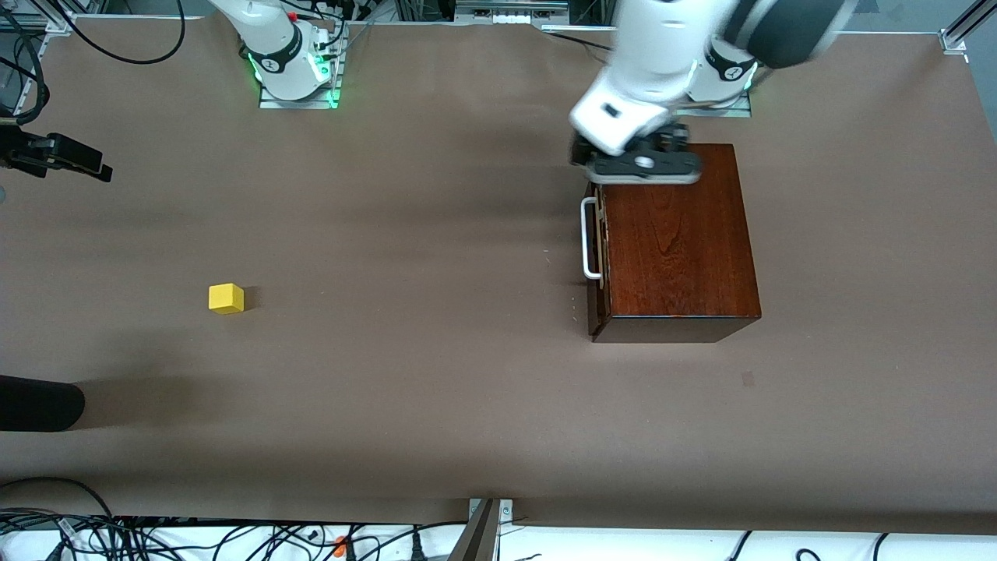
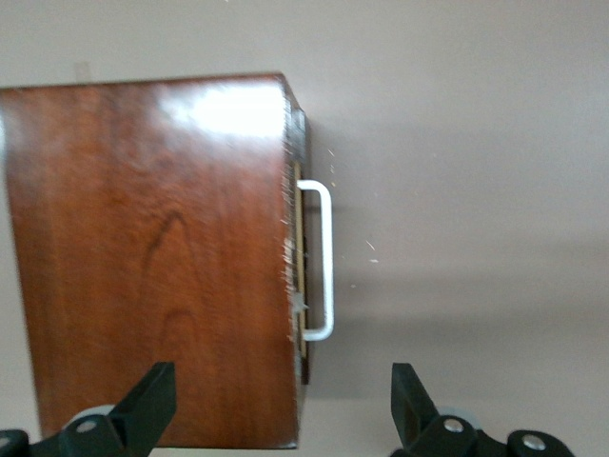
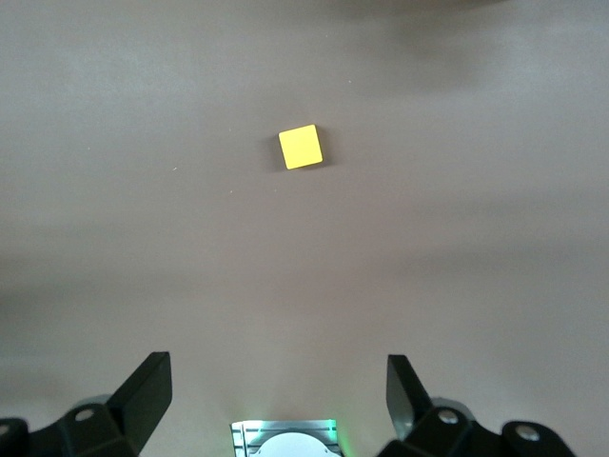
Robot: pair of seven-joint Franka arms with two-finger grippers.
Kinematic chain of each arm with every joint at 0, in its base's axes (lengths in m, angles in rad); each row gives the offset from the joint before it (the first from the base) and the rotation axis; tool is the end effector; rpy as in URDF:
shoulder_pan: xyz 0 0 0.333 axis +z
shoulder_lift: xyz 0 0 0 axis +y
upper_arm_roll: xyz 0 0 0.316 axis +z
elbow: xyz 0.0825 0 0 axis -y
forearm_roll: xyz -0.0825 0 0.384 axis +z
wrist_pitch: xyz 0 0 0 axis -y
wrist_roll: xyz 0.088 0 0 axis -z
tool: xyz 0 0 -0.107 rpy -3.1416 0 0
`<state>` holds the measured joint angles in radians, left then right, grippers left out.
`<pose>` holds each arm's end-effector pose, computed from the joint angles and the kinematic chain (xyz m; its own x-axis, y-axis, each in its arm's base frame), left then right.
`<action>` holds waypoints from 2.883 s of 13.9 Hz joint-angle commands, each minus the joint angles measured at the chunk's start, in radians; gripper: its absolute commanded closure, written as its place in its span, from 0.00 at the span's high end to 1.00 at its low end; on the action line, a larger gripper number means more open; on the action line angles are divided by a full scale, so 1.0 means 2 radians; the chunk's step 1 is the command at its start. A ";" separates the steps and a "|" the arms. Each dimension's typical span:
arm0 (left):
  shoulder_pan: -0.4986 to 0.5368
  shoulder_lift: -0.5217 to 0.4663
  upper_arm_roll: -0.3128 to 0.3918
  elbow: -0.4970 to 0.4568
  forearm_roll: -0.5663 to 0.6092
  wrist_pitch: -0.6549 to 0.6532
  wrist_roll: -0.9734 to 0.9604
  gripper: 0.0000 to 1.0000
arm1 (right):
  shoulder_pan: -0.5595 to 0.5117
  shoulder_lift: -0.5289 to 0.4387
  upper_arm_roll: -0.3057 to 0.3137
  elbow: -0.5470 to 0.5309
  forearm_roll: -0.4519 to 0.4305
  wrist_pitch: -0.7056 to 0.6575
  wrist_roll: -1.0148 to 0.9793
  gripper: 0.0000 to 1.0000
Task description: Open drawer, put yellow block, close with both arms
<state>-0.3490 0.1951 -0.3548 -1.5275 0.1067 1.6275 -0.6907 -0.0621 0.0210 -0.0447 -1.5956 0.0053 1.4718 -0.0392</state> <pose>0.4830 -0.3723 0.5422 0.9990 -0.0185 -0.0395 -0.0217 -0.9964 -0.0823 0.5451 -0.0576 0.5935 0.9874 -0.0660 -0.1440 -0.0682 -0.9976 -0.0100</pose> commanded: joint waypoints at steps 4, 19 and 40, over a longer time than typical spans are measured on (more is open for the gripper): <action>-0.041 0.073 0.003 0.015 0.049 0.034 -0.052 1.00 | -0.002 -0.005 0.000 -0.005 -0.002 -0.003 0.000 1.00; -0.075 0.183 0.005 0.004 0.147 0.068 -0.103 1.00 | -0.002 -0.005 -0.003 -0.005 -0.002 -0.003 0.000 1.00; -0.088 0.238 0.006 0.014 0.157 0.083 -0.135 1.00 | -0.002 -0.005 -0.003 -0.005 -0.002 -0.006 0.001 1.00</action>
<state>-0.4959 0.6418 -0.3429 -1.5266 0.4017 1.7887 -0.9324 -0.0626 0.0212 -0.0521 -1.5960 0.0053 1.4653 -0.0392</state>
